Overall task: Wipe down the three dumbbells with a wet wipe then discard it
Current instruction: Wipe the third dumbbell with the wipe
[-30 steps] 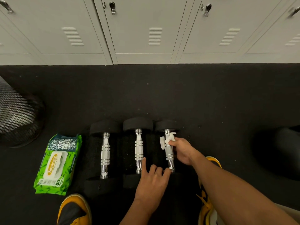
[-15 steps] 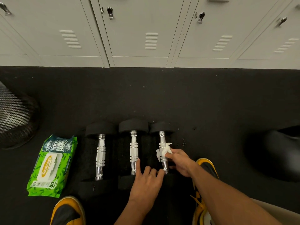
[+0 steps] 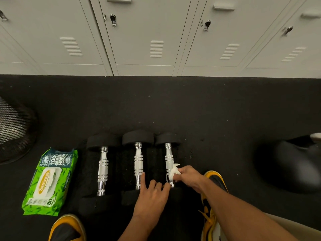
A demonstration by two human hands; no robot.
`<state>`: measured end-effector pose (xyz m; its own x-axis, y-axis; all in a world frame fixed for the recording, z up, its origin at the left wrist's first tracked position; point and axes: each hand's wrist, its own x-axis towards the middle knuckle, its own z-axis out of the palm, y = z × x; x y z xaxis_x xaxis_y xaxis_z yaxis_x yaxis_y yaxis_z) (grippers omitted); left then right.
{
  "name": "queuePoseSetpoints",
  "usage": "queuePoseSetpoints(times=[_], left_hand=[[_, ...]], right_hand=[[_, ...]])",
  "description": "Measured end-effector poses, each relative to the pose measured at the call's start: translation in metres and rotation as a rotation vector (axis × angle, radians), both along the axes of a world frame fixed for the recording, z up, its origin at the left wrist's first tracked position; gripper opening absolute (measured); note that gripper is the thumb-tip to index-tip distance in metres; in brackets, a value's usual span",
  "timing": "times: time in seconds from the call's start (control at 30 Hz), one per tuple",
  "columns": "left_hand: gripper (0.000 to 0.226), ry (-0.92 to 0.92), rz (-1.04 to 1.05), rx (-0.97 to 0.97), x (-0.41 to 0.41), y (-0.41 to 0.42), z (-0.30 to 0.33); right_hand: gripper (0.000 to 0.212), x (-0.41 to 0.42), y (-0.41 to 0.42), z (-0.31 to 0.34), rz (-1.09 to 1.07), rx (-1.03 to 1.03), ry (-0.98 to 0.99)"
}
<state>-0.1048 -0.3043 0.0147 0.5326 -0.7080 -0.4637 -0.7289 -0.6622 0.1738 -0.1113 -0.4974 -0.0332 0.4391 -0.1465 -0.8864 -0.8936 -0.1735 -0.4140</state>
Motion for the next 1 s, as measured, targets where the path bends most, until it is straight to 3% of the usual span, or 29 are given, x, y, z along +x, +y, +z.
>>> queuePoseSetpoints(times=[0.27,0.4,0.53,0.63,0.8,1.0], left_hand=[[0.053,0.007,-0.006,0.017,0.001,-0.002,0.003],[0.057,-0.003,-0.004,0.025,0.001,-0.003,0.007],[0.062,-0.01,-0.01,0.026,0.0,-0.002,0.008],[0.063,-0.016,-0.016,0.017,0.0,-0.003,0.007],[0.061,-0.011,-0.018,0.012,0.0,-0.004,0.005],[0.063,-0.019,-0.019,0.02,0.0,-0.004,0.005]], right_hand=[[0.027,-0.001,0.004,0.012,0.157,-0.08,0.069],[0.009,0.002,0.006,0.023,0.233,-0.181,0.039],[0.028,0.005,0.012,0.031,0.311,-0.296,0.016],[0.021,0.009,0.018,0.035,0.348,-0.369,0.015],[0.055,0.017,0.028,0.046,0.409,-0.529,0.061],[0.051,0.019,0.036,0.055,0.468,-0.577,0.059]])
